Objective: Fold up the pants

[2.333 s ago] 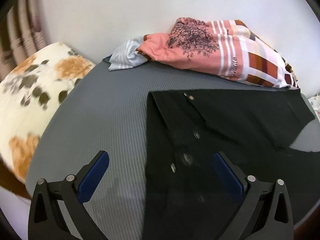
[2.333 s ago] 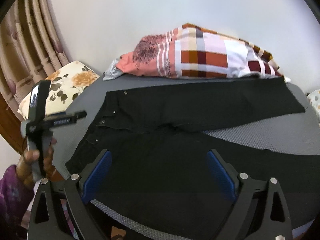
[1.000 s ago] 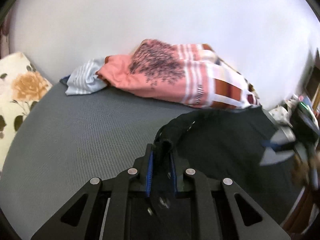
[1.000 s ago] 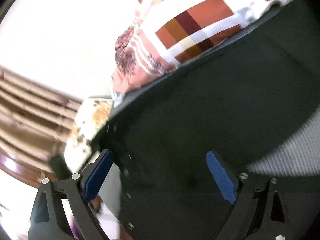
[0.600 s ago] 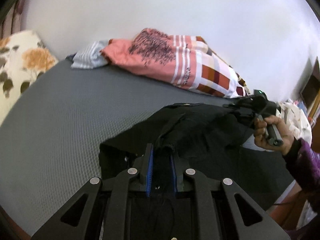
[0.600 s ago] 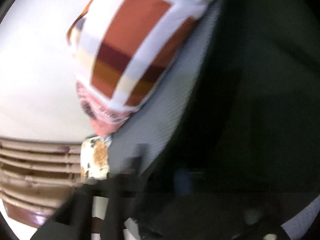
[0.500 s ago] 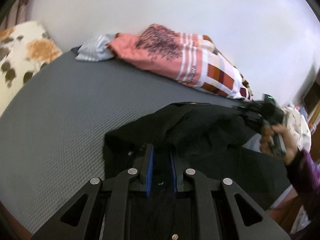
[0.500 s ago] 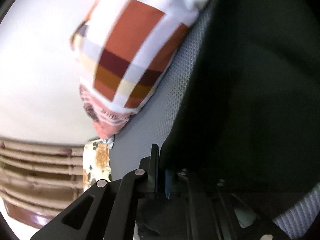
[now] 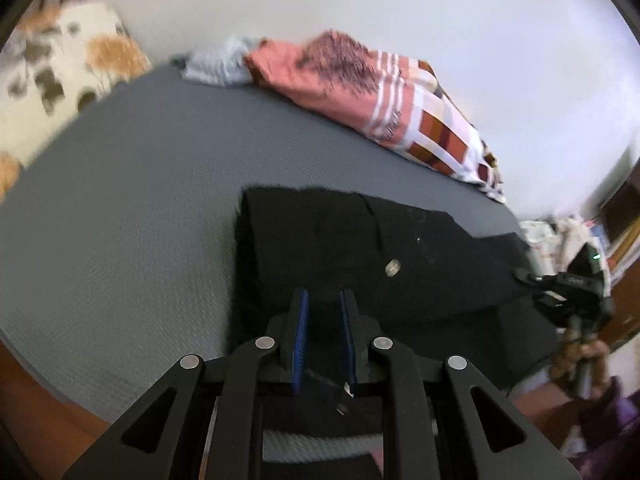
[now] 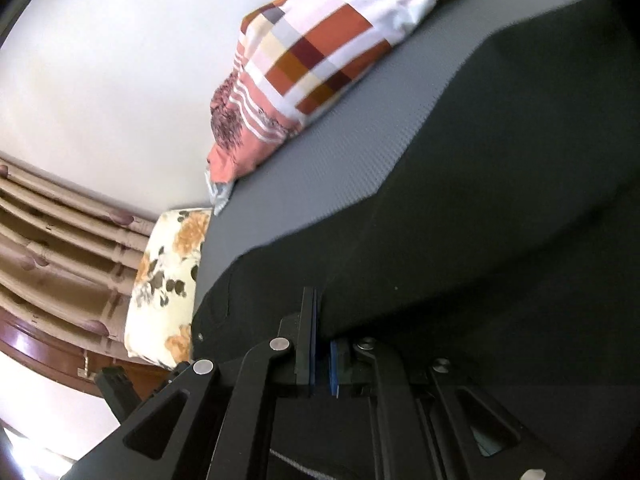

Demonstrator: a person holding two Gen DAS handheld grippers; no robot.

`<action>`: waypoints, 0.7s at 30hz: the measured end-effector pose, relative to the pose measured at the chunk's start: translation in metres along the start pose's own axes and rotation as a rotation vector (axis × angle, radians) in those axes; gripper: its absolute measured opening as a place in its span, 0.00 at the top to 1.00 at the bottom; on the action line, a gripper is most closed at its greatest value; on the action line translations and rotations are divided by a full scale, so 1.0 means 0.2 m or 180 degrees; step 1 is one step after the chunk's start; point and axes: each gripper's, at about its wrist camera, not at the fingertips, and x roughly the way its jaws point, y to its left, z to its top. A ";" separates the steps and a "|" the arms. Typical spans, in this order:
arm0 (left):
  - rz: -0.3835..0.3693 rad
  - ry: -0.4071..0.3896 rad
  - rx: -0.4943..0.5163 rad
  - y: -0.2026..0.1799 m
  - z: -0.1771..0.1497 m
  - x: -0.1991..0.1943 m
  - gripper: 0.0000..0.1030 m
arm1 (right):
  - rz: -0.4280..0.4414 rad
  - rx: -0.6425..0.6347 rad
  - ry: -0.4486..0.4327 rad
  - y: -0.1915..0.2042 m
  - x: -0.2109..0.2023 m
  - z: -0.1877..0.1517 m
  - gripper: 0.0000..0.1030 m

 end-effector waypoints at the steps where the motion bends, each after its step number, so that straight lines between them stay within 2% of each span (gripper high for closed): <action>1: -0.0061 0.0045 -0.0062 0.01 -0.01 0.00 0.83 | 0.0021 0.0040 0.0002 -0.02 0.00 0.00 0.94; 4: -0.0065 0.0096 -0.0114 0.02 -0.07 -0.02 0.81 | 0.0047 0.0096 -0.0018 -0.04 -0.04 -0.03 0.94; 6: 0.0035 0.0221 -0.0075 0.03 -0.10 -0.01 0.73 | 0.0041 0.0071 -0.0031 -0.03 -0.06 -0.05 0.94; 11: 0.0075 0.0286 -0.0157 0.07 -0.12 0.00 0.72 | 0.0037 0.0113 0.0006 -0.03 -0.08 -0.11 0.94; 12: 0.0055 0.0303 -0.0152 0.07 -0.10 0.01 0.70 | 0.0035 0.0125 0.0014 -0.04 -0.09 -0.12 0.94; 16: -0.0006 0.0403 0.0013 0.03 -0.06 0.07 0.59 | 0.0053 0.0217 0.0047 -0.07 -0.11 -0.17 0.94; 17: 0.0016 0.0429 0.0123 0.00 -0.04 0.10 0.51 | 0.0051 0.0218 0.0053 -0.07 -0.10 -0.17 0.94; 18: 0.0056 0.0435 0.0188 -0.01 -0.04 0.12 0.47 | 0.0060 0.0222 0.0058 -0.06 -0.11 -0.19 0.94; 21: -0.0040 0.0488 0.0245 -0.02 -0.02 0.17 0.47 | 0.0078 0.0221 0.0074 -0.05 -0.13 -0.21 0.94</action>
